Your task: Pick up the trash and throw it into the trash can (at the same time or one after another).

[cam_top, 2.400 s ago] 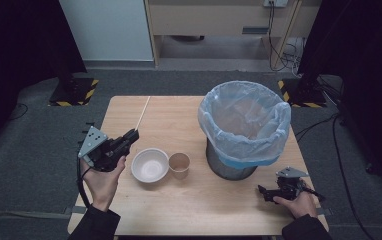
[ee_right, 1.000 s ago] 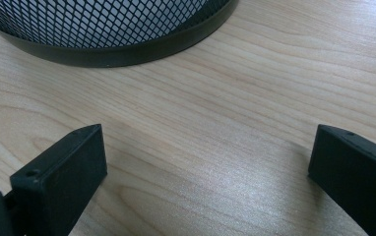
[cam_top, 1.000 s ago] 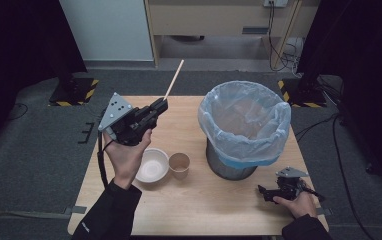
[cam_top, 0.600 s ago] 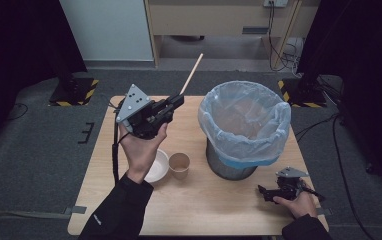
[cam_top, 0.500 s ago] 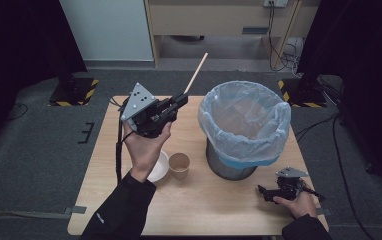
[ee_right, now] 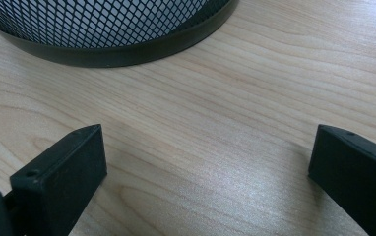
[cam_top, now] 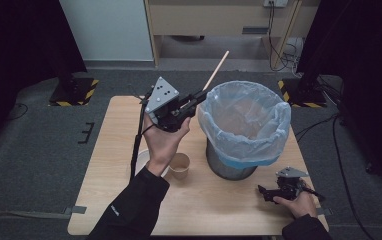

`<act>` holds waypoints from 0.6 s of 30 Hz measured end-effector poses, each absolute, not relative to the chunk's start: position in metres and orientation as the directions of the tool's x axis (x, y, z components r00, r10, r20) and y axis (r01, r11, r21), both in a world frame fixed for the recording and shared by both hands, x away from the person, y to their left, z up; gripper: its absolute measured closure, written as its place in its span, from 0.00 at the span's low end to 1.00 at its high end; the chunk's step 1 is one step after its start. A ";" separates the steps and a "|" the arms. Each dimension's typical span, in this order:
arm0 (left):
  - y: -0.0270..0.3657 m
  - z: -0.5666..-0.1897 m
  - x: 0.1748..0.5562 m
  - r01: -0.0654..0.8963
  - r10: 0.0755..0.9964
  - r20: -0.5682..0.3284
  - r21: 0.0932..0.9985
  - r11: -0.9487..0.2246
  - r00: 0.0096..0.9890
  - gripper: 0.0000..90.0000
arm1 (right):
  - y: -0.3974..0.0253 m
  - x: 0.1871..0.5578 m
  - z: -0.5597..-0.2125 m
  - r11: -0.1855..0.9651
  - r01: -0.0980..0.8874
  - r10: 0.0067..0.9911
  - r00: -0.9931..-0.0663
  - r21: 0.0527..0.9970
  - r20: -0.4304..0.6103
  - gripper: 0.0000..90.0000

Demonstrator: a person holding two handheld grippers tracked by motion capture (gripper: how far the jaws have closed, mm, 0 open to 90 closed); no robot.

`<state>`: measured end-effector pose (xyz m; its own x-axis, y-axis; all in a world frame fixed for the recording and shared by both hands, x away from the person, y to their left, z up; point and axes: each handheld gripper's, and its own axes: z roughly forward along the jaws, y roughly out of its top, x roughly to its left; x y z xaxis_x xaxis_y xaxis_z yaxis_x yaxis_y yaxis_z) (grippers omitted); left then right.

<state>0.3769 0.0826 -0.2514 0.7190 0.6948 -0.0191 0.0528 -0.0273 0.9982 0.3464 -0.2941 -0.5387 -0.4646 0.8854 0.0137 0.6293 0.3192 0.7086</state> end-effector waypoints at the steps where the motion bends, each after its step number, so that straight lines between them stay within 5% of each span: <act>1: 0.083 -0.251 0.377 0.053 0.695 -0.019 0.998 -0.027 0.719 0.94 | -0.294 0.346 -0.539 0.319 0.629 0.885 -0.465 0.709 0.014 0.01; 18: 0.040 -0.248 0.392 0.046 0.664 0.002 0.997 -0.055 0.747 0.95 | -0.294 0.347 -0.539 0.323 0.626 0.883 -0.469 0.710 0.011 0.01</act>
